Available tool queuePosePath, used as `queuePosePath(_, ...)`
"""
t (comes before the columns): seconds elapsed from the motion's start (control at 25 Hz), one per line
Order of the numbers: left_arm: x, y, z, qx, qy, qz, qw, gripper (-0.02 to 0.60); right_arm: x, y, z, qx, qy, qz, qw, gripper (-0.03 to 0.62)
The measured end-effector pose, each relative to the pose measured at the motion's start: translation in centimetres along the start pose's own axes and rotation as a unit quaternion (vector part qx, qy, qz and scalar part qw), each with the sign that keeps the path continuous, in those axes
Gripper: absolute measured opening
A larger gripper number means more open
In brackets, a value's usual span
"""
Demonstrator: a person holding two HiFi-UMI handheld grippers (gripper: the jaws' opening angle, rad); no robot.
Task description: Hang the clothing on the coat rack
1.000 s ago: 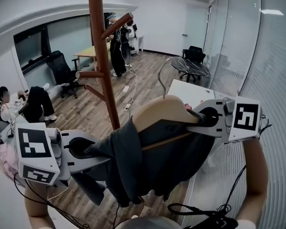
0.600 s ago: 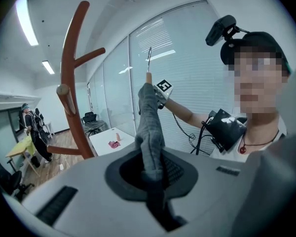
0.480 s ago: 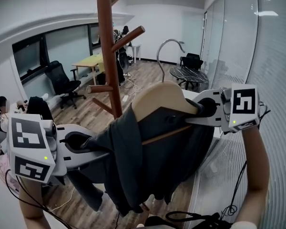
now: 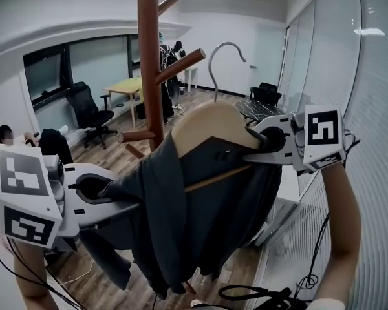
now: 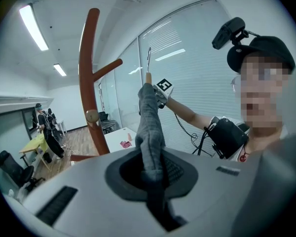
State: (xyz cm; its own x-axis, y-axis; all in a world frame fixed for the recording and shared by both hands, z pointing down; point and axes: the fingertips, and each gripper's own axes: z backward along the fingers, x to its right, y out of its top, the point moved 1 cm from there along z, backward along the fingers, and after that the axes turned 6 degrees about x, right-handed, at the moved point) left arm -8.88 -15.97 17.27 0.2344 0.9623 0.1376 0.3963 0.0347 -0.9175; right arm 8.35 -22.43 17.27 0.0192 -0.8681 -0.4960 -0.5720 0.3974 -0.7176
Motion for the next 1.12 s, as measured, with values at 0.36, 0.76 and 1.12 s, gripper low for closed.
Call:
queuePosePath(0.36,-0.7,-0.4,-0.2,-0.002,0.033,0.019,0.9993,0.032,1.6,-0.6,-1.4,0.005,0.034,0.017,0.999,0.029)
queuePosePath(0.76,-3.1,-2.0,0.4,-0.006,0.054,0.043,0.9976,0.032,4.1,-1.4,-4.7,0.014,0.06,0.029,0.998,0.028)
queuePosePath(1.12,-3.3,-2.8,0.6,-0.01,0.058,0.064,0.9962,0.032,4.2,-1.8,-6.1,0.024,0.078,0.028,0.996,0.028)
